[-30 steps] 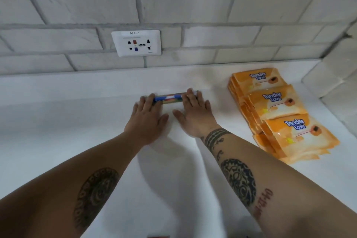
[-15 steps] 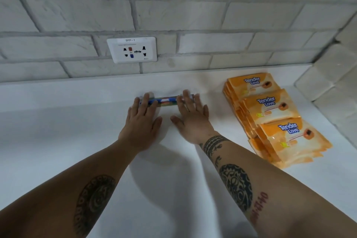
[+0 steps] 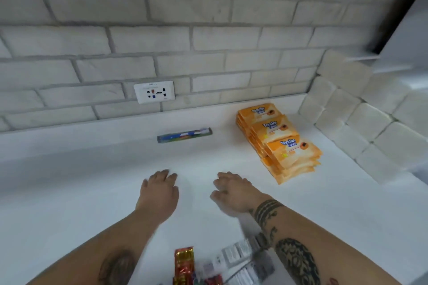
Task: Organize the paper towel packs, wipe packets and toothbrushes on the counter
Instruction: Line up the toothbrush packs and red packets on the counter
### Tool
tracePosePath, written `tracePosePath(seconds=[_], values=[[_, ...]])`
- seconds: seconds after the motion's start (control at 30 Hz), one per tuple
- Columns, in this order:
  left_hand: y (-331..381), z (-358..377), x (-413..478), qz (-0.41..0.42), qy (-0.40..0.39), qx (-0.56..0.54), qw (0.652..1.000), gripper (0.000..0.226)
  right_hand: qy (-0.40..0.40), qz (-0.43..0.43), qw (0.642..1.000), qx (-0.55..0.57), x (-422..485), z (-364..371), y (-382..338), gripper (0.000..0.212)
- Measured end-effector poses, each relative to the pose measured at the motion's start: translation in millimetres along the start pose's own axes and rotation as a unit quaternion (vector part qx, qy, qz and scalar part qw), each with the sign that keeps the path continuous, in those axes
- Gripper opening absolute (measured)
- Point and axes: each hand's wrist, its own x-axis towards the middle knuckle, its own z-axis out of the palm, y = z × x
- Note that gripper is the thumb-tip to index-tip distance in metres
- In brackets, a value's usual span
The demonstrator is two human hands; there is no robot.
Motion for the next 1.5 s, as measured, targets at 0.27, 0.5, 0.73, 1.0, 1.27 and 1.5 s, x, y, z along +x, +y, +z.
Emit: tracePosePath(seconds=[0.27, 0.5, 0.73, 1.0, 1.27, 1.5], values=[[70, -30, -74, 0.106, -0.17, -0.164, 0.966, 0.048, 0.029, 0.07, 0.991, 0.113, -99, 22, -1, 0.043], [82, -5, -127, 0.195, -0.142, -0.02, 0.97, 0.044, 0.064, 0.118, 0.99, 0.049, -147, 52, 2, 0.036], [62, -11, -123, 0.199, -0.056, -0.008, 0.978, 0.032, 0.224, 0.172, 0.953, 0.111, -165, 72, 2, 0.044], [33, -64, -118, 0.22, -0.012, -0.13, 0.967, 0.037, 0.303, 0.124, 0.854, 0.405, -183, 40, -19, 0.043], [-4, -131, -126, 0.156, -0.018, -0.265, 0.951, 0.022, 0.291, -0.002, 0.855, 0.43, -177, -9, -78, 0.02], [-27, -160, -142, 0.093, -0.004, -0.388, 0.917, 0.024, 0.29, -0.016, 0.858, 0.424, -167, -22, -103, 0.017]])
